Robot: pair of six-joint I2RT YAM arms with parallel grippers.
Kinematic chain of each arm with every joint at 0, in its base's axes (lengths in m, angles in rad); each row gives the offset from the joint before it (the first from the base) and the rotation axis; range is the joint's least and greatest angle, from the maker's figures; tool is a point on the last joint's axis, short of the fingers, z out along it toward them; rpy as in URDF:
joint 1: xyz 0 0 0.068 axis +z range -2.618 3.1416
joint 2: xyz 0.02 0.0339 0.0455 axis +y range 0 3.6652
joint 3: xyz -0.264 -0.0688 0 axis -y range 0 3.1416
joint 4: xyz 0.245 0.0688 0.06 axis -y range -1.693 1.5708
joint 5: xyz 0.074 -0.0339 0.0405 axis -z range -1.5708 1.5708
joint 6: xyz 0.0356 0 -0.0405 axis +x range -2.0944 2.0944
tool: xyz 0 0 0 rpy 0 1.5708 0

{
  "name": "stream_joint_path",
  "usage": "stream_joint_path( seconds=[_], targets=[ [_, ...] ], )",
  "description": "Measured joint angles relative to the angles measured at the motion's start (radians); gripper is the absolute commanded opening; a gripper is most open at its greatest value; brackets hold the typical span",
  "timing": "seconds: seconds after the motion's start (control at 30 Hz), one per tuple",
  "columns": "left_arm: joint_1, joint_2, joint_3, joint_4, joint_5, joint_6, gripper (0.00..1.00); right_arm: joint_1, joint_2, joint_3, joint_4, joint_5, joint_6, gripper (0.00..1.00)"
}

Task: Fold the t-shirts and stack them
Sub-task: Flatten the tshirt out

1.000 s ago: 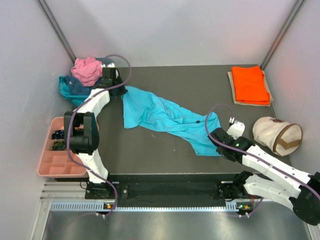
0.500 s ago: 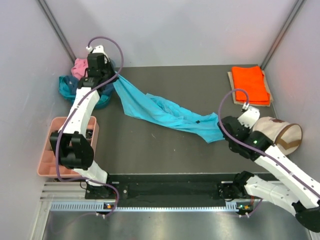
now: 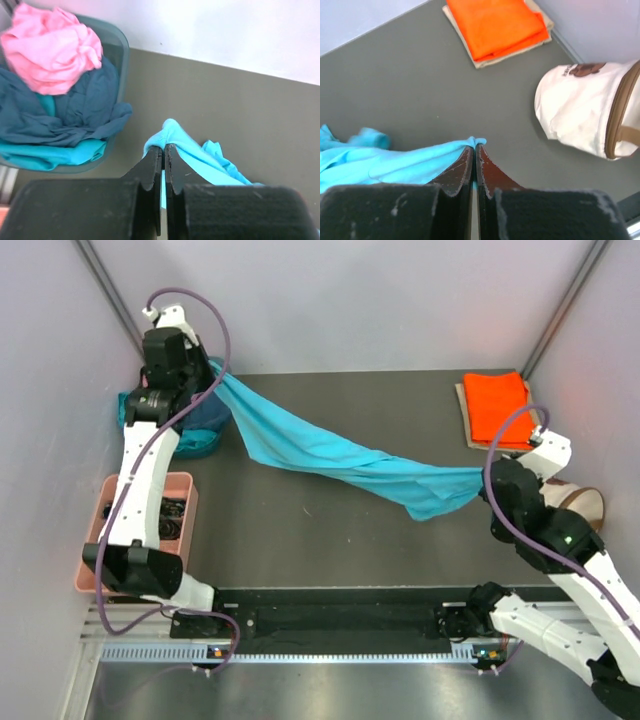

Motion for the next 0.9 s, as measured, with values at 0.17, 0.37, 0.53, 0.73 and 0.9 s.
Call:
stream_joint_path(
  seconds=[0.17,0.37,0.53,0.73,0.9],
  targets=[
    [0.0,-0.085,0.058,-0.057,-0.013,0.017,0.0,0.0,-0.026,0.062,0.002,0.015,-0.063,0.0],
    [0.0,-0.171,0.095,-0.073,-0.023,0.029,0.0,-0.001,-0.059,0.118,0.023,0.05,-0.129,0.0],
    [0.0,-0.16,0.103,-0.079,-0.021,0.032,0.0,-0.003,-0.061,0.121,0.047,0.061,-0.153,0.0],
    [0.0,-0.085,0.101,-0.078,-0.018,0.031,0.0,-0.004,-0.058,0.09,0.095,0.079,-0.171,0.0],
    [0.0,0.024,0.109,-0.032,0.01,0.014,0.0,-0.065,0.04,0.036,0.23,0.045,-0.208,0.0]
  ],
)
